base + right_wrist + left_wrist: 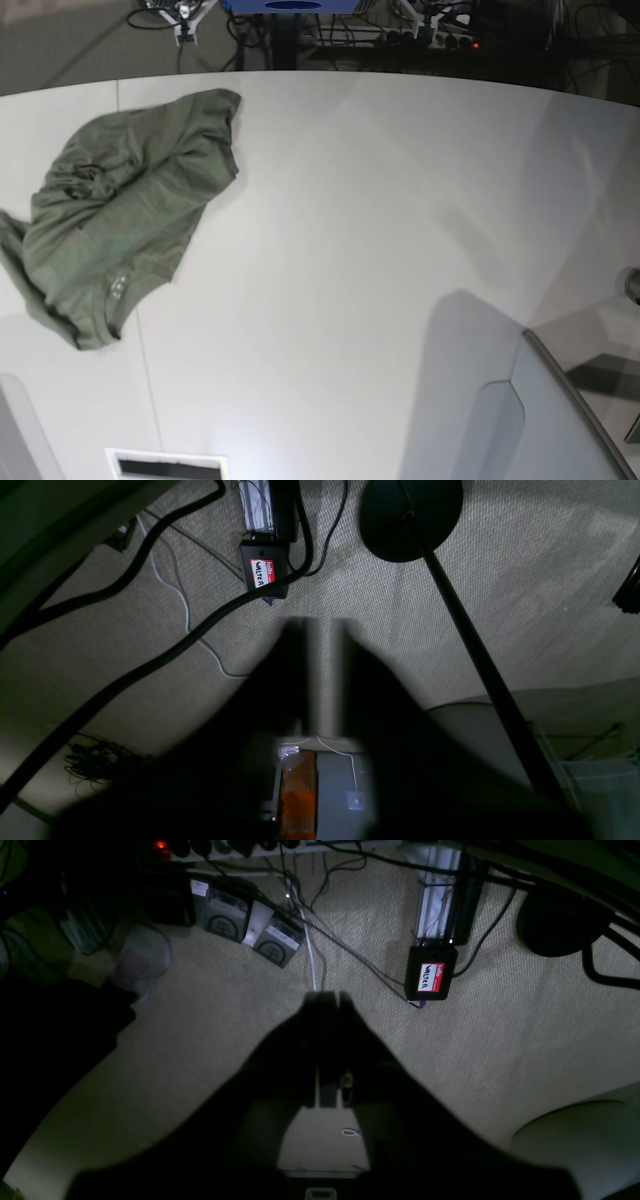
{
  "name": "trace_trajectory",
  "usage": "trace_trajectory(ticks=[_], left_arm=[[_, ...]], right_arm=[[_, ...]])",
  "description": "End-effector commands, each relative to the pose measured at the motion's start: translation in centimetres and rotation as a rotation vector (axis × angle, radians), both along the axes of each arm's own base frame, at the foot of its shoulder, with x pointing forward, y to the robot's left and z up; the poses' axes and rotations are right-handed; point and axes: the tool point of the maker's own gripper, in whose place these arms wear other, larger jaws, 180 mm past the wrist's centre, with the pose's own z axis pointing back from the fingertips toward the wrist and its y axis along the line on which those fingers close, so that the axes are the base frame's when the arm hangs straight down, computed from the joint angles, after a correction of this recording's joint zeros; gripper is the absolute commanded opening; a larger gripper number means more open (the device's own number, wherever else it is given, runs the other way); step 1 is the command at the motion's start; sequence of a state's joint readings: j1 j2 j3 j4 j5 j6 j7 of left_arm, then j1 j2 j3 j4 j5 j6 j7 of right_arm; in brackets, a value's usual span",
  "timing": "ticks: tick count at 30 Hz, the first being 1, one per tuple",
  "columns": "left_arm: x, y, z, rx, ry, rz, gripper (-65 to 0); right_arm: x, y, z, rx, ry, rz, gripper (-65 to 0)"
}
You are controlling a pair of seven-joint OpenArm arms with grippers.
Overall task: Layout the t-shirt on the table in an organized manner, then fold the t-shirt properly
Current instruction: 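Move both grippers from rest toward the crumpled green t-shirt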
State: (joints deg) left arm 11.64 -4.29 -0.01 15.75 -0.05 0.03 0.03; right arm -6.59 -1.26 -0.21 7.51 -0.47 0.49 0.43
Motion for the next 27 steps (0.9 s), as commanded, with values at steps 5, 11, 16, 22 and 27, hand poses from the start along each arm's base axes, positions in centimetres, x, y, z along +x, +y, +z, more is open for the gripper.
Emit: trace_trajectory(ticks=[5, 11, 16, 22, 27], left_arm=[[-0.6, 0.4, 0.1, 0.01, 0.006, -0.003, -65.0], [-0.5, 0.5, 0.1, 0.012, 0.004, -0.003, -65.0], [-0.5, 0.5, 0.1, 0.011, 0.005, -0.008, -65.0], [-1.5, 0.4, 0.2, 0.009, 0.019, -0.027, -65.0], [-0.7, 1.9, 0.9, 0.031, -0.036, -0.025, -65.0]], right_arm=[[-0.4, 0.0, 0.0, -0.002, 0.004, -0.007, -60.2], [-0.4, 0.0, 0.0, -0.002, 0.004, -0.007, -60.0], [-1.0, 0.1, 0.1, 0.0, 0.015, -0.006, -60.0], [-1.9, 0.1, 0.2, 0.0, 0.027, -0.003, -60.3], [-2.0, 0.0, 0.3, -0.005, 0.01, 0.0, -64.8]])
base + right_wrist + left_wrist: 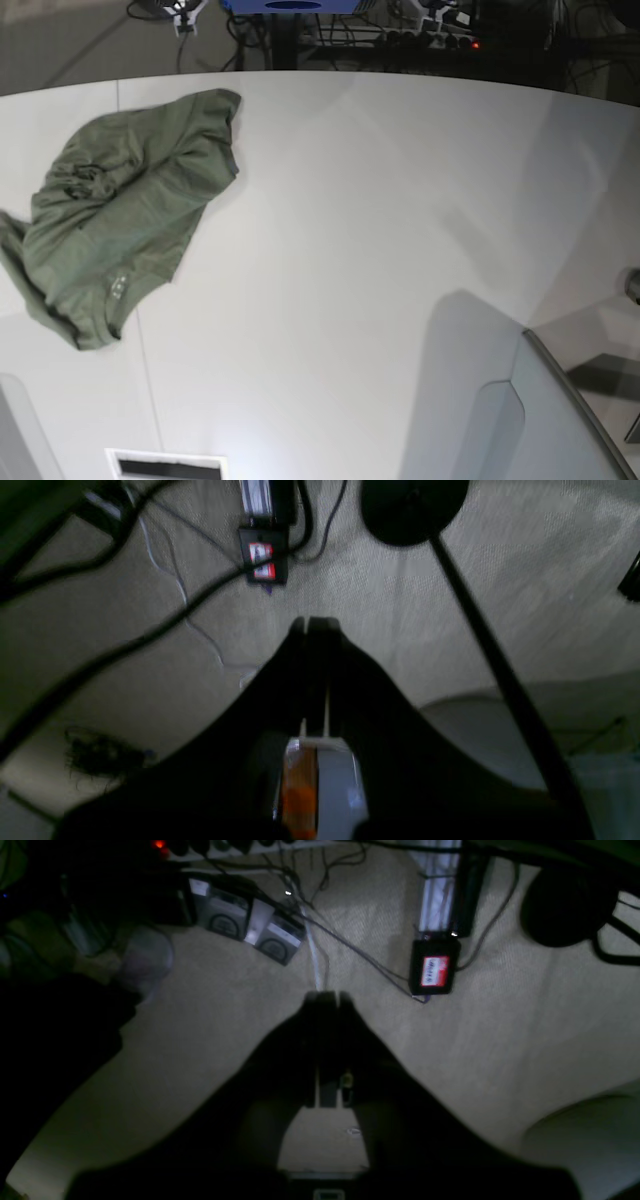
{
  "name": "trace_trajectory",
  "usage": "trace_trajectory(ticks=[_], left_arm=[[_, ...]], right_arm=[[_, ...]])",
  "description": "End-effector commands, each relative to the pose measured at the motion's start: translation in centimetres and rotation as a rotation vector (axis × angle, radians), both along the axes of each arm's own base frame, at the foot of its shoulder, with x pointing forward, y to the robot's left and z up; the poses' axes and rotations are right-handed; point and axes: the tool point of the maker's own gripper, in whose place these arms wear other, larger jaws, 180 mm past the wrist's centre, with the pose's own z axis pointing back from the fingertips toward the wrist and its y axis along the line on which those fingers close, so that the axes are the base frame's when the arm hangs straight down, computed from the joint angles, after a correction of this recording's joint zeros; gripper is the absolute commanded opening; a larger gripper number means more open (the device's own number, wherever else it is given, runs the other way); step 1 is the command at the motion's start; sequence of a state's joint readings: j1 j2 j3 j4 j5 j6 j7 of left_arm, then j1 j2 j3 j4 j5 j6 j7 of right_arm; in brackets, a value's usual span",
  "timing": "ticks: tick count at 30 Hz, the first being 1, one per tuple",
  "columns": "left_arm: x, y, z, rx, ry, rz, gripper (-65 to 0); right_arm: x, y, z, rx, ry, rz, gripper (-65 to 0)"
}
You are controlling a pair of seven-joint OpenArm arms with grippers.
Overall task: Layout the t-shirt on the table in an organized manner, then fold the t-shirt properly
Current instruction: 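Move both grippers from rest toward the crumpled green t-shirt, then lower the left gripper onto the shirt's edge and pinch the fabric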
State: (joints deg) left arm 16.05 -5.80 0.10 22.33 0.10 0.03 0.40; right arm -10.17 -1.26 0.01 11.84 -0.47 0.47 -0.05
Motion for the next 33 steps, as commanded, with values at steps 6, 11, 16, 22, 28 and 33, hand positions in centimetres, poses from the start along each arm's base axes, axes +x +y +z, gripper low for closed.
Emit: trace_trajectory(ticks=[6, 11, 16, 22, 28, 33], left_arm=[[0.8, 0.6, 3.3, 0.002, -0.188, -0.059, -65.0], [1.4, 1.3, 6.4, 0.0, -0.338, -0.119, -65.0], [3.8, 2.2, 10.0, 0.001, -0.473, -0.189, -65.0], [11.1, 0.0, 17.5, -0.064, -0.747, -0.18, -65.0], [19.8, -3.4, 27.5, -0.209, -1.054, -0.106, -65.0], [27.9, -5.3, 28.8, -0.224, -0.983, -0.104, -65.0]], right_arm=[[-0.7, -1.7, 2.6, -0.041, 0.019, 0.002, -65.0], [3.4, -2.5, 9.3, -0.066, -0.117, 0.006, -65.0], [7.6, -2.7, 15.7, -0.081, -0.237, 0.003, -65.0], [15.7, -4.9, 23.9, -0.139, -0.517, -0.044, -65.0], [20.0, -5.3, 24.9, -0.144, -0.549, -0.059, -65.0], [24.2, -5.0, 26.6, -0.135, -0.642, -0.063, -65.0]])
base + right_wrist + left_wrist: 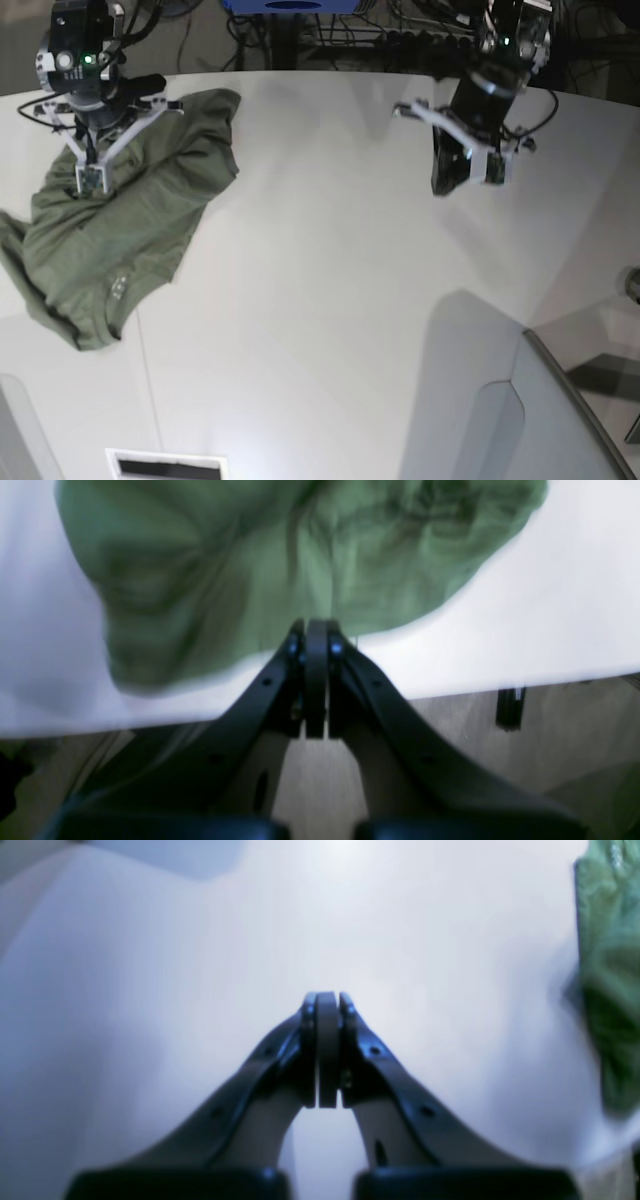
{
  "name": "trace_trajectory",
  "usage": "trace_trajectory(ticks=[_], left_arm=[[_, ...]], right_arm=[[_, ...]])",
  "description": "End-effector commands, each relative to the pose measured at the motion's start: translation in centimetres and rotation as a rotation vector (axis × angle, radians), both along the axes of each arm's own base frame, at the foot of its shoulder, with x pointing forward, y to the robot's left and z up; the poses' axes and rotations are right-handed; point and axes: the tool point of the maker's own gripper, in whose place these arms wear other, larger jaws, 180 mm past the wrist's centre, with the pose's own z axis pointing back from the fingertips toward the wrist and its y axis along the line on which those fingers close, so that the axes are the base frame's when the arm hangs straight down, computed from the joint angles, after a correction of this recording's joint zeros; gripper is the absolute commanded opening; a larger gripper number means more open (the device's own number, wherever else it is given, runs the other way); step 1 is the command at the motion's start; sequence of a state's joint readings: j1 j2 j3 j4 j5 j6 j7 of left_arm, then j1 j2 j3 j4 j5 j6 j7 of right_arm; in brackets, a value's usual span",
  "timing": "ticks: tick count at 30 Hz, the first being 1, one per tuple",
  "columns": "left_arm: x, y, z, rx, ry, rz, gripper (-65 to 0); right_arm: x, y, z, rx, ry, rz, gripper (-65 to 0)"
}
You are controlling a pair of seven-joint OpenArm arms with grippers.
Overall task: Layout the t-shirt on the table in an organized manner, then fold the t-shirt properly
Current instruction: 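Lower the left gripper onto the shirt's edge and pinch the fabric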
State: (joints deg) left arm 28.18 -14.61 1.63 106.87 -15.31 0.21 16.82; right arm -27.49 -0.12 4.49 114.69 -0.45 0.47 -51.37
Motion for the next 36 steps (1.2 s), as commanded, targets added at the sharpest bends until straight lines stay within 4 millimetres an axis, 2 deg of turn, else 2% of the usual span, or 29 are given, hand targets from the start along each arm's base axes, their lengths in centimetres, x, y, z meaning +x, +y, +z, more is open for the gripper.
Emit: trace_trajectory(ticks=[1, 6, 9, 11, 15, 18, 22, 27, 28, 29, 30, 33, 34, 36], left_arm=[[1.4, -0.5, 0.9, -0.006, -0.008, -0.007, -65.0], [5.3, -2.4, 1.9, -0.031, 0.026, -0.019, -65.0], [7.2, -3.2, 1.6, -0.065, 0.024, -0.001, -65.0], [8.3, -5.5, 0.6, -0.085, 0.044, -0.038, -65.0], [9.7, -11.3, -1.5, -0.063, 0.097, -0.204, -65.0], [10.2, -14.1, -2.9, -0.059, 0.136, -0.265, -65.0], [10.8, -16.5, -4.4, -0.089, 0.188, -0.271, -65.0], [11.9, -19.8, -5.2, -0.137, 0.236, -0.275, -65.0], [12.2, -20.4, -5.0, -0.146, 0.237, -0.278, -61.7], [12.5, -20.9, -5.0, -0.15, 0.24, -0.28, -55.3], [12.7, -21.5, -4.9, -0.155, 0.242, -0.287, -46.4], [13.5, -23.2, -4.2, -0.171, 0.237, -0.3, -27.6], [13.8, -23.4, -4.1, -0.172, 0.237, -0.301, -24.5], [14.4, -23.3, -4.2, -0.183, 0.251, -0.296, -23.9]], right_arm=[[2.1, 0.0, 1.5, -0.006, -0.075, 0.005, -65.0], [8.5, -0.4, 5.1, -0.012, -0.231, -0.005, -65.0], [11.6, -1.3, 6.2, -0.035, -0.259, -0.01, -65.0], [12.7, -1.8, 6.5, -0.05, -0.244, -0.022, -65.0], [12.5, -4.2, 6.6, -0.033, -0.229, -0.113, -65.0], [11.9, -6.2, 6.6, -0.016, -0.23, -0.183, -65.0], [10.9, -9.0, 6.6, 0.003, -0.237, -0.281, -65.0], [9.6, -11.7, 6.8, 0.007, -0.247, -0.368, -64.5], [9.5, -11.8, 6.8, 0.004, -0.243, -0.369, -63.6], [9.2, -12.3, 6.8, -0.014, -0.227, -0.363, -60.5], [8.8, -12.7, 6.7, -0.024, -0.203, -0.355, -55.2], [8.9, -12.6, 6.7, -0.041, -0.191, -0.329, -37.5], [8.5, -12.8, 6.5, -0.046, -0.183, -0.333, -32.7], [8.3, -12.8, 6.3, -0.047, -0.174, -0.333, -24.6]])
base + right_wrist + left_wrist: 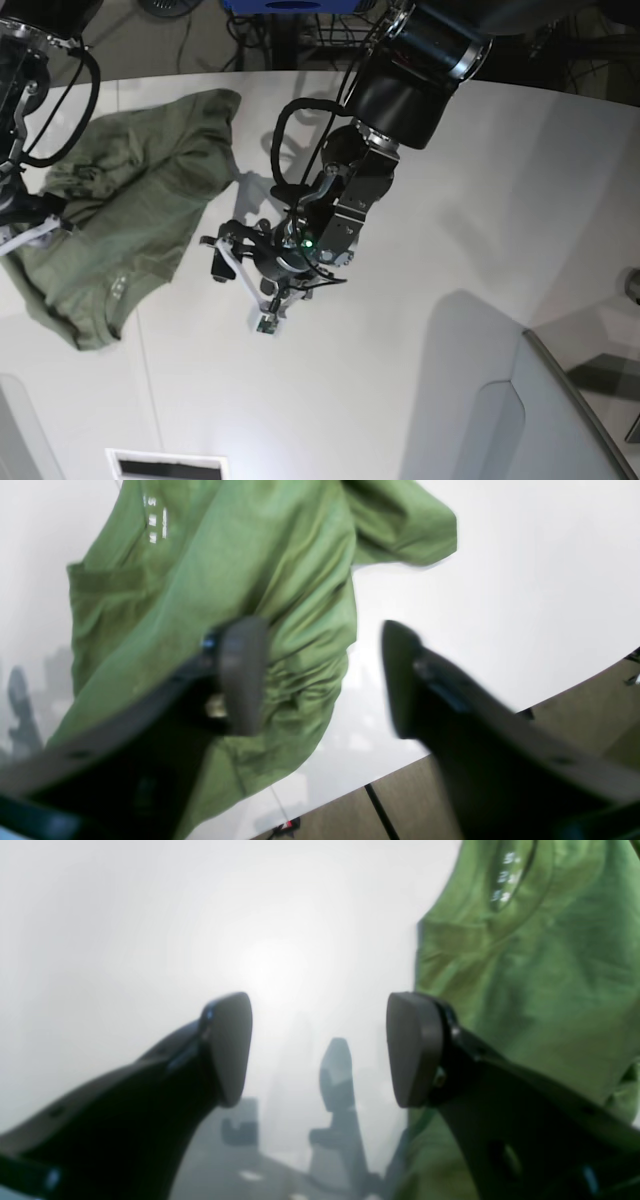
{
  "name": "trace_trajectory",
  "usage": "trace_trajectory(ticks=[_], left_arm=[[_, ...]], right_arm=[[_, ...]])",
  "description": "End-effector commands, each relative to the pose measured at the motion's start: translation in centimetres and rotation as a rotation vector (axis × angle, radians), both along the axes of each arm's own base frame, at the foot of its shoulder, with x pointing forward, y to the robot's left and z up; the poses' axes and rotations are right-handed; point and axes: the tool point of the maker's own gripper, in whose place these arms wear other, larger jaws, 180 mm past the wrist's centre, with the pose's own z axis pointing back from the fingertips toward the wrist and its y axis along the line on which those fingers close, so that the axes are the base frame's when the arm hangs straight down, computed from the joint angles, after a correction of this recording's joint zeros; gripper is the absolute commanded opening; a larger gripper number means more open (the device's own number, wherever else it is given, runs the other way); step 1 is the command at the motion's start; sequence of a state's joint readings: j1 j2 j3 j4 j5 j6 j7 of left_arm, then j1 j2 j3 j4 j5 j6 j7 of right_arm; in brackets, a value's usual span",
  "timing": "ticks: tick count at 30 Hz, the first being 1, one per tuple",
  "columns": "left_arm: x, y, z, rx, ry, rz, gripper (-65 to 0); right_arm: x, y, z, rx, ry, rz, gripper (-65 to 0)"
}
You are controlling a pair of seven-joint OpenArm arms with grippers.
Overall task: Layout the t-shirt on the table in an organized manner, then fold the t-shirt properly
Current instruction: 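Lower the left gripper onto the shirt's edge and pinch the fabric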
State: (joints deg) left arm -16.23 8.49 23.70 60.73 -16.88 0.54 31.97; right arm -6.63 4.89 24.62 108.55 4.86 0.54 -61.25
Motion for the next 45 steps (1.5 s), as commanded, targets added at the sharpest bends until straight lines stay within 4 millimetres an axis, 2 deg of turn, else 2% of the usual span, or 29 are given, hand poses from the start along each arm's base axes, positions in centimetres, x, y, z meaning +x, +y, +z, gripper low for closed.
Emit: trace_trajectory(ticks=[1, 3, 6, 8, 11, 15, 20, 26, 34, 40, 45], left_arm=[[1.7, -0.8, 1.7, -0.054, -0.028, 0.012, -23.9], [2.5, -1.1, 1.6, -0.135, 0.036, 0.048, -23.4], [4.4, -1.3, 1.7, -0.246, 0.088, 0.122, -23.2], [5.1, -2.0, 1.8, -0.257, 0.084, 0.107, -23.5], [4.9, -3.6, 1.7, -0.233, 0.067, 0.01, -23.7], [4.8, -3.8, 1.3, -0.309, 0.131, 0.058, -24.0], [3.6, -2.7, -1.0, -0.245, 0.167, 0.058, -24.0], [-0.9, -4.3, -3.9, -0.155, 0.203, -0.067, -24.0], [-4.3, -5.8, -5.0, -0.172, 0.237, -0.112, -24.0], [-6.7, -6.7, -6.0, -0.106, 0.234, -0.214, -24.0], [-7.0, -5.8, -7.2, -0.033, 0.241, -0.182, -24.0]], right_arm=[[0.7, -0.5, 1.1, -0.027, -0.036, 0.004, -21.2], [0.5, -0.4, 1.0, -0.027, -0.031, 0.006, -16.4], [0.5, -0.4, 0.9, -0.027, -0.029, 0.007, -15.6], [0.5, -0.4, 0.9, -0.027, -0.031, 0.008, -15.6], [0.5, -0.5, 1.0, -0.028, -0.033, 0.003, -16.1], [0.1, -0.5, 0.7, -0.028, -0.02, 0.003, -16.1], [-0.2, -0.5, 0.6, -0.03, -0.017, 0.004, -16.1], [-0.2, -0.6, 0.7, -0.031, -0.018, 0.003, -16.1], [-0.6, -0.6, 0.3, -0.032, -0.006, 0.003, -16.1], [-0.7, -0.6, 0.3, -0.032, -0.003, 0.003, -16.1], [-1.0, -0.6, 0.1, -0.032, 0.005, 0.002, -16.1]])
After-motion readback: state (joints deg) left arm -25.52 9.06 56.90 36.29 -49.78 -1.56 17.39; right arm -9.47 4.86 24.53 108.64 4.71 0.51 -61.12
